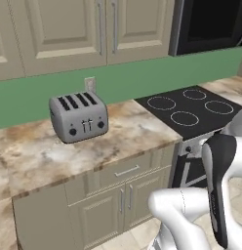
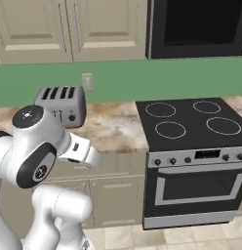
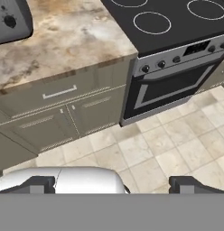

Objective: Move the cutting board and knife to the sink. Then move spray from the cabinet to the counter.

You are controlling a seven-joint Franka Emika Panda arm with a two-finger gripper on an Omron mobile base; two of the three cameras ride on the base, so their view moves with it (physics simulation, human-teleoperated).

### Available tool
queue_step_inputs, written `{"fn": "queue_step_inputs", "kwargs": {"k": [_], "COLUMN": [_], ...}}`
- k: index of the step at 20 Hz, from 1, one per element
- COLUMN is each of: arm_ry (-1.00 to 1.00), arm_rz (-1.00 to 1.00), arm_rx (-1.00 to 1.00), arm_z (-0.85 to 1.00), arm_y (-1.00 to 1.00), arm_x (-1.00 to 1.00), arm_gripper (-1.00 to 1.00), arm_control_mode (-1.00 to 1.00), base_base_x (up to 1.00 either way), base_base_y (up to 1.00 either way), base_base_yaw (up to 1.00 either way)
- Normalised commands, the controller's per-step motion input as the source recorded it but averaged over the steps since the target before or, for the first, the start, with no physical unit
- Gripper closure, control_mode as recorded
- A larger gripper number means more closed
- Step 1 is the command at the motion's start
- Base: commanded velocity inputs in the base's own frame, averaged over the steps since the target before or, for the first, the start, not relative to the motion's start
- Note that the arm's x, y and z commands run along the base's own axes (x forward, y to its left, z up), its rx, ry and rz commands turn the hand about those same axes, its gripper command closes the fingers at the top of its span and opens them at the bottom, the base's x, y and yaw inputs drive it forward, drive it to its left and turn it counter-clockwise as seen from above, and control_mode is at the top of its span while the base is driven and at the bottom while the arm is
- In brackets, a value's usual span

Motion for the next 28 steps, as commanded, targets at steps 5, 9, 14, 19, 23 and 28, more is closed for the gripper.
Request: {"fn": "queue_step_inputs", "kwargs": {"k": [5,9,14,19,23,28], "arm_ry": [0.00,0.00,0.00,0.00,0.00,0.00], "arm_rz": [0.00,0.00,0.00,0.00,0.00,0.00], "arm_rx": [0.00,0.00,0.00,0.00,0.00,0.00], "arm_z": [0.00,0.00,0.00,0.00,0.00,0.00], "arm_y": [0.00,0.00,0.00,0.00,0.00,0.00], "arm_x": [0.00,0.00,0.00,0.00,0.00,0.00], "arm_gripper": [-1.00,-1.00,-1.00,-1.00,-1.00,-1.00], "arm_control_mode": [1.00,1.00,1.00,1.00,1.00,1.00], "base_base_x": [0.42,0.33,0.31,0.29,0.10,-0.18], "base_base_y": [-0.44,-0.37,-0.24,-0.26,-0.41,-0.69], "base_base_yaw": [0.06,0.19,0.29,0.43,0.36,0.15]}}
